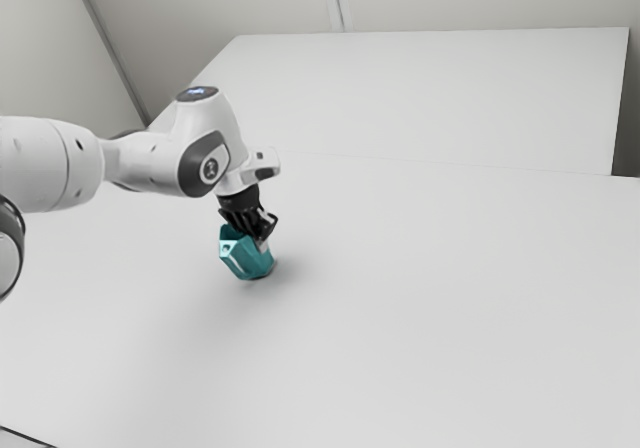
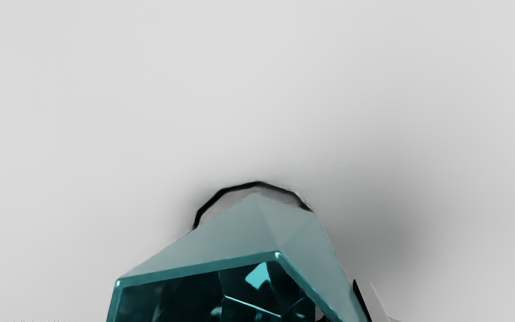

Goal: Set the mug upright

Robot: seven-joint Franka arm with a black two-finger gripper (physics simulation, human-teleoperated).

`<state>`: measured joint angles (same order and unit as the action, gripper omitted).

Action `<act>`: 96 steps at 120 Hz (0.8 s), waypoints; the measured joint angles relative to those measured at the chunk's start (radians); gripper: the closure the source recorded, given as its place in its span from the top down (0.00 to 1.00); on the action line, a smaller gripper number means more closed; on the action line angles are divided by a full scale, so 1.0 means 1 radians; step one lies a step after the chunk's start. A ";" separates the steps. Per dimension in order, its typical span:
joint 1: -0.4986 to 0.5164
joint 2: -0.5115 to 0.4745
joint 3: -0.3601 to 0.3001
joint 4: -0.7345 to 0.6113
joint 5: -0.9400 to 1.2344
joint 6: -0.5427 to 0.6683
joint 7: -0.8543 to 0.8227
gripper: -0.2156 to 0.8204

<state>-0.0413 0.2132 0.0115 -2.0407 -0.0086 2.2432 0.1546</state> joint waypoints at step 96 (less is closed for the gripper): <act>-0.016 -0.141 -0.090 0.494 0.076 -0.493 -0.229 0.77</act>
<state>-0.0570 0.0721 -0.0789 -1.5467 0.0676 1.7502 -0.0740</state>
